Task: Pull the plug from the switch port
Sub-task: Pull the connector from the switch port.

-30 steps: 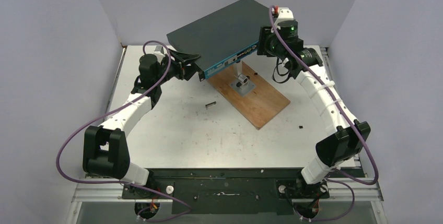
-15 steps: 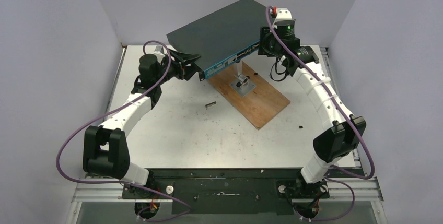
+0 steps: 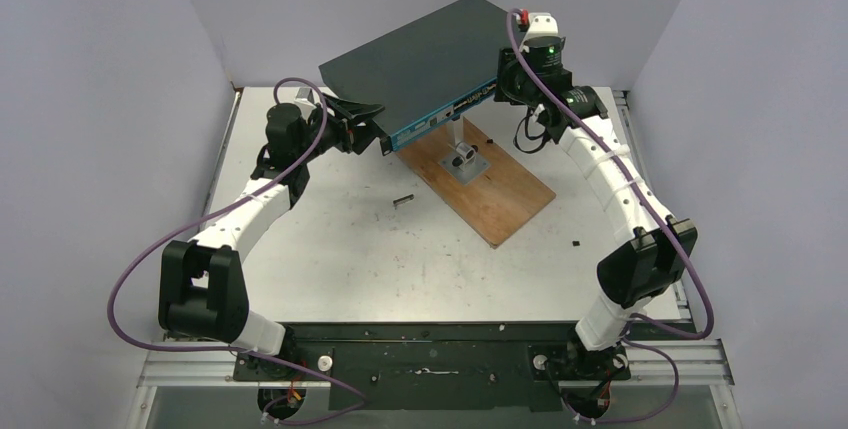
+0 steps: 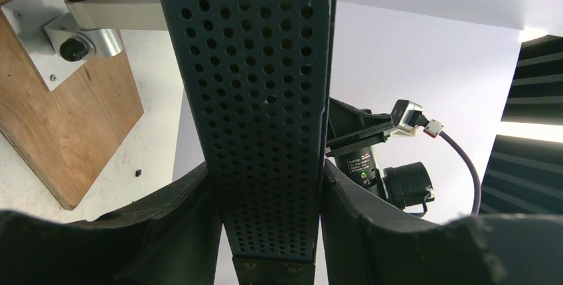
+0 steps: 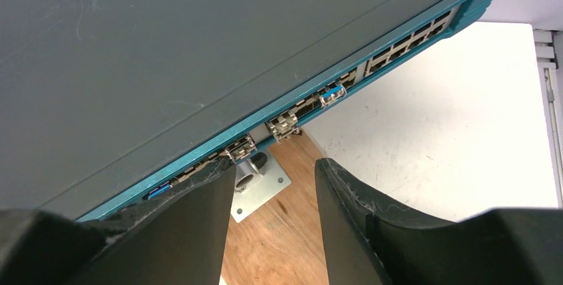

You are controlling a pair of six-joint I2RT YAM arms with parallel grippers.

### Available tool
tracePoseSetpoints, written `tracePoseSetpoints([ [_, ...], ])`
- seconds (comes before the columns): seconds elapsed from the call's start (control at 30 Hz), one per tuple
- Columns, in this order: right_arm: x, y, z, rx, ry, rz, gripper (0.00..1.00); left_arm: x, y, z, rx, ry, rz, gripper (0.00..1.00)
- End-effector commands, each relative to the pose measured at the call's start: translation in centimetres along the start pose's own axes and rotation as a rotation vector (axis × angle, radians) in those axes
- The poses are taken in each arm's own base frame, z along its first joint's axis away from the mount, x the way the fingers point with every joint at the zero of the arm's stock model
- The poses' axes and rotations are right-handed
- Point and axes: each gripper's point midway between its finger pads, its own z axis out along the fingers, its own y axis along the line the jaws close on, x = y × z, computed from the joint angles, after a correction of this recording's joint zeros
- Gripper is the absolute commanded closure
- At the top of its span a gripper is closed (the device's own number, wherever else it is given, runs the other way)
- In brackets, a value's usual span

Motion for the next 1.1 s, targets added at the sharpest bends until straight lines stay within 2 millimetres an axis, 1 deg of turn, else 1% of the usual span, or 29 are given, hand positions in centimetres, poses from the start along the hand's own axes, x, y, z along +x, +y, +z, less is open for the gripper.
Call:
tracePoseSetpoints([
  [0.0, -3.6, -1.2, -1.1, 0.065, -0.113, 0.013, 0.54, 0.1, -2.0, 1.8, 0.062, -0.020, 0.057, 1.00],
  [0.13, -3.7, -2.5, -1.2, 0.109, -0.120, 0.025, 0.58, 0.0, -2.0, 1.9, 0.062, -0.020, 0.058, 1.00],
  [0.33, -3.3, -3.2, -1.4, 0.119, -0.109, 0.048, 0.61, 0.0, -1.9, 1.9, 0.060, -0.020, 0.056, 1.00],
  [0.57, -0.8, -3.5, -2.1, 0.090, -0.061, 0.124, 0.64, 0.0, -2.0, 2.0, 0.063, -0.020, 0.058, 1.00],
  [0.73, 1.2, -4.9, -2.5, 0.076, -0.026, 0.209, 0.64, 0.0, -1.9, 2.0, 0.060, -0.021, 0.056, 1.00],
  [0.8, 1.5, -5.5, -2.7, 0.071, -0.022, 0.223, 0.64, -0.1, -1.8, 1.9, 0.060, -0.022, 0.056, 1.00],
  [0.9, 1.5, -5.1, -3.0, 0.033, -0.019, 0.227, 0.59, 0.0, -1.8, 1.9, 0.062, -0.022, 0.057, 1.00],
  [0.97, 1.2, -4.3, -3.1, -0.022, -0.021, 0.238, 0.56, 0.0, -1.7, 1.9, 0.062, -0.023, 0.055, 1.00],
  [1.07, 0.4, -3.1, -3.3, -0.113, -0.032, 0.311, 0.53, 0.0, -1.7, 1.9, 0.062, -0.022, 0.055, 1.00],
])
